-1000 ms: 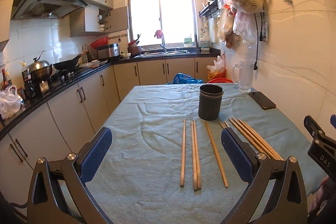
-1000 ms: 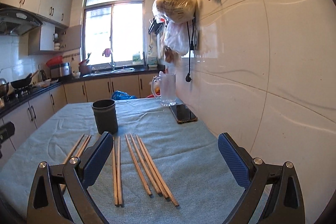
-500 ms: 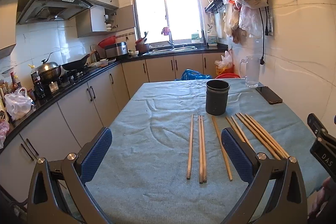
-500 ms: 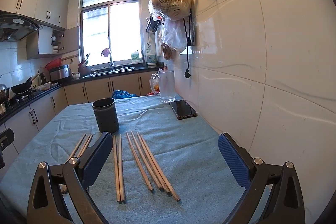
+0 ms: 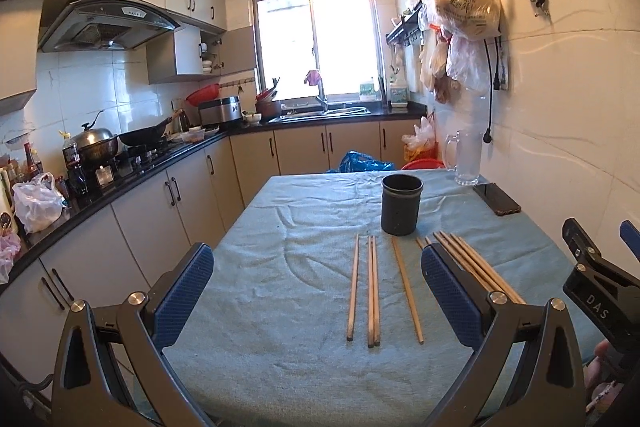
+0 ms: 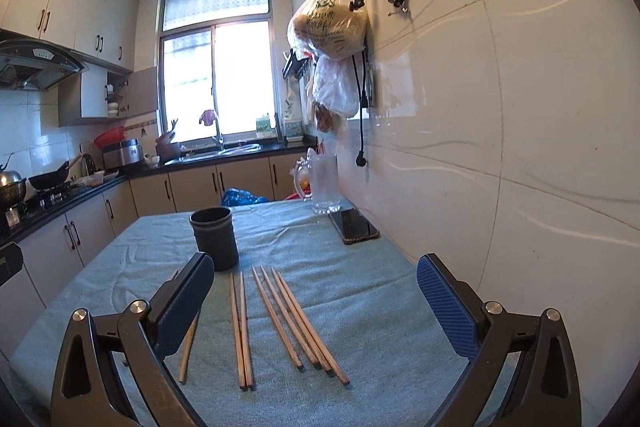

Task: Organize utensils
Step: 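Move both tools over the row of wooden chopsticks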

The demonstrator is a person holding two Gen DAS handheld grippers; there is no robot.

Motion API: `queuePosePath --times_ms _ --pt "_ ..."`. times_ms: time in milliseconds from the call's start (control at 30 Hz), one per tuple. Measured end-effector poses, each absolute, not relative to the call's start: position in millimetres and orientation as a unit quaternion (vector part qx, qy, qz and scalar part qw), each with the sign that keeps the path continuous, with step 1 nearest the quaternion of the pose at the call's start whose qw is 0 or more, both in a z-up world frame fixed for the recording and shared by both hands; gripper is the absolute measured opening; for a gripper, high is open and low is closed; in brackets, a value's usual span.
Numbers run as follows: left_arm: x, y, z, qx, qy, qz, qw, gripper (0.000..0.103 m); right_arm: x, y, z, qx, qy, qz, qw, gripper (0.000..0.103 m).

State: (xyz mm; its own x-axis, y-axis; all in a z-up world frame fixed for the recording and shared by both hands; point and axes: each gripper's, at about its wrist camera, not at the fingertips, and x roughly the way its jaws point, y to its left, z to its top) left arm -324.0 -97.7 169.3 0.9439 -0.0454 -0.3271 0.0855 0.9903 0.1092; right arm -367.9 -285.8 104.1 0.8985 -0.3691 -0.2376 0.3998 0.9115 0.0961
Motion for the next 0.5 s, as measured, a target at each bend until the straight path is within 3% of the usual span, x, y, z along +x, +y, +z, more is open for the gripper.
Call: queuePosePath --times_ms 500 --pt "-310 -84 174 0.040 0.178 -0.053 0.982 0.103 -375 -293 107 0.069 0.102 -0.209 0.970 0.103"
